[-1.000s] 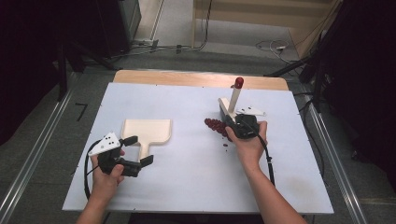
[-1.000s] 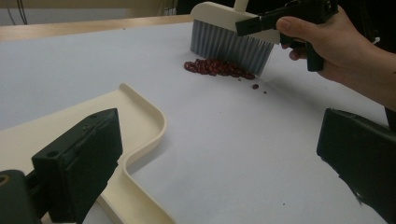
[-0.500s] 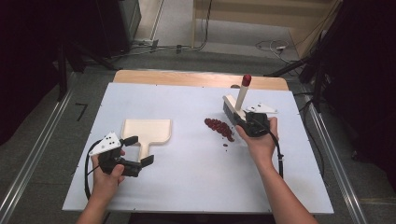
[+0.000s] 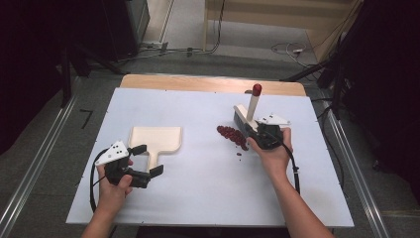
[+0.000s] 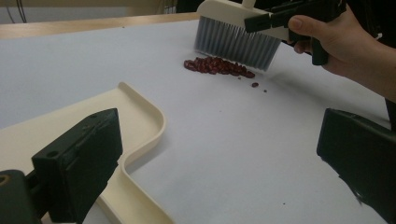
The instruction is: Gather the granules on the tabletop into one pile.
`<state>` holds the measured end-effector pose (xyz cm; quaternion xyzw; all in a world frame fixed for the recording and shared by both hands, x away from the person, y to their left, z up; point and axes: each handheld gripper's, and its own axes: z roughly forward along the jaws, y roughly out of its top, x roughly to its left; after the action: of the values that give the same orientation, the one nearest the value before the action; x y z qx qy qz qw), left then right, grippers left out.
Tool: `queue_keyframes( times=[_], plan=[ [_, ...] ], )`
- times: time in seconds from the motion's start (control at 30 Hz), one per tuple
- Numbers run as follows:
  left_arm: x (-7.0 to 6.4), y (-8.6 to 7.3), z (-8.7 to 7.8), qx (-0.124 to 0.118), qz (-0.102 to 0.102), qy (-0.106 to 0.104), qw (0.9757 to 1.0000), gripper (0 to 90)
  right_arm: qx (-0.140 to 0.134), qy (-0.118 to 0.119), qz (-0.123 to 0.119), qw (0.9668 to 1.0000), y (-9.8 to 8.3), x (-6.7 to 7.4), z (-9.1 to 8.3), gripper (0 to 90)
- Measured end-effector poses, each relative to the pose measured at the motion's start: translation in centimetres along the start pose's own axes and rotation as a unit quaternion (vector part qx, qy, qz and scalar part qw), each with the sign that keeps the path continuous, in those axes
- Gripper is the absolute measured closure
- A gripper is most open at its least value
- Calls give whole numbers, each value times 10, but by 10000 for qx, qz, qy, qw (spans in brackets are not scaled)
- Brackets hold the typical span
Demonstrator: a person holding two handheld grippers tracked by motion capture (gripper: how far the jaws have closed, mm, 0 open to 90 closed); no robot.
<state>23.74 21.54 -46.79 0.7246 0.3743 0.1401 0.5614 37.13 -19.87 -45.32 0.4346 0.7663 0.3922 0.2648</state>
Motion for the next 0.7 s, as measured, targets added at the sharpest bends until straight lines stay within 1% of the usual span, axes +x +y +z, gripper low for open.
queue_keyframes(
  times=[0.1,0.17,0.2,0.23,0.27,0.3,0.37,0.4,0.43,0.5,0.53,0.57,0.63,0.7],
  plan=[
    [0,0,0,-13,-10,7,10000,6,-148,69,32,9999,3,-7,-7,651],
    [0,0,-1,-19,-7,13,10000,6,-294,385,-117,9988,6,-14,-15,651],
    [0,0,-1,-21,-15,16,10000,6,-320,552,-205,9978,7,-16,-18,651],
    [0,0,-1,-20,-17,16,10000,6,-380,863,-421,9947,8,-18,-23,651],
    [0,0,-1,-19,-15,16,10000,6,-393,1064,-558,9920,8,-20,-26,651],
    [0,0,0,-17,-13,17,10000,6,-391,1364,-781,9868,8,-21,-31,651],
    [0,0,0,-10,-22,16,10000,6,-413,1747,-1093,9777,5,-22,-37,651],
    [0,0,0,-8,-22,15,10000,6,-426,1976,-1232,9716,3,-22,-39,651],
    [0,0,0,-7,-21,19,10000,6,-425,2151,-1336,9665,2,-21,-40,651],
    [0,0,0,7,-15,26,10000,6,-343,2536,-1560,9540,-3,-17,-42,651],
    [0,0,0,12,-15,35,10000,6,-254,2729,-1728,9461,-5,-13,-41,652],
    [-1,0,0,9,-18,38,10000,6,-179,2806,-1827,9421,-7,-9,-39,652],
    [-1,0,0,1,-29,36,10000,6,-58,2974,-1937,9349,-10,-4,-33,652],
    [-2,0,0,-2,-32,38,10000,6,71,3054,-1982,9313,-13,-3,-24,652]
  ],
)
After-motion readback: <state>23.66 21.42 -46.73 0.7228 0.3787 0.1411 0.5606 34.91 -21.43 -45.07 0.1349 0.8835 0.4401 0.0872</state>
